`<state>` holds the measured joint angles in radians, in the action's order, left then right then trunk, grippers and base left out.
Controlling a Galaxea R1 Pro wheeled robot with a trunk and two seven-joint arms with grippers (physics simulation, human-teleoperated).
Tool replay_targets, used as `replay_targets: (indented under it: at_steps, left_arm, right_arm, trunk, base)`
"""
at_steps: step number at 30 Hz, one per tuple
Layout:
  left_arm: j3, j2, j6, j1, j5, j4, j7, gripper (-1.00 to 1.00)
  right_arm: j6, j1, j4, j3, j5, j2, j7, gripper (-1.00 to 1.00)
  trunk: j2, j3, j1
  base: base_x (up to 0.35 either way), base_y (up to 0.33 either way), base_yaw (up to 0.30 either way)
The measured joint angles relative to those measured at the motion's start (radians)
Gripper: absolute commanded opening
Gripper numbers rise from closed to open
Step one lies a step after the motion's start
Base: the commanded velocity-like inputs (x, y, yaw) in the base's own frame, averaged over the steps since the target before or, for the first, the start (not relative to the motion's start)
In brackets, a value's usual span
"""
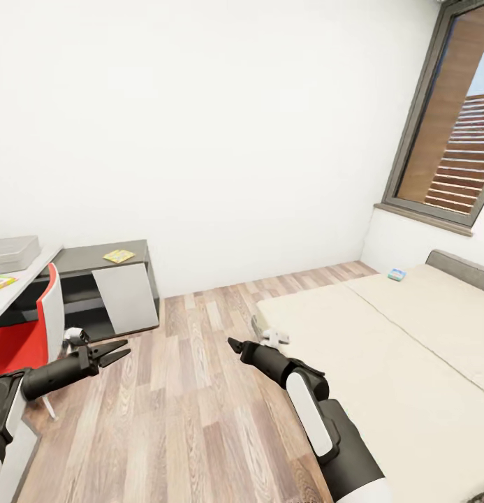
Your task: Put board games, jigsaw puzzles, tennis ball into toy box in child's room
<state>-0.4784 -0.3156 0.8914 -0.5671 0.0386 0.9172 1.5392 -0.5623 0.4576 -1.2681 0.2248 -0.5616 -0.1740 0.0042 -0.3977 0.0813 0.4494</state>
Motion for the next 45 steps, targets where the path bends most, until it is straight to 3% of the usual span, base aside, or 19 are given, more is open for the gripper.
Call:
replay_targets:
  at_steps: [45]
  left_arm:
    - [-0.001, 0.0, 0.0, 0.0, -0.001, 0.0, -0.001, 1.0]
  right_arm:
    - [0.042, 0.0, 0.0, 0.001, 0.0, 0.0, 0.001, 1.0]
  trunk:
    - [0.0, -0.005, 0.0]
  base:
    - [0.001, 0.048, -0.278]
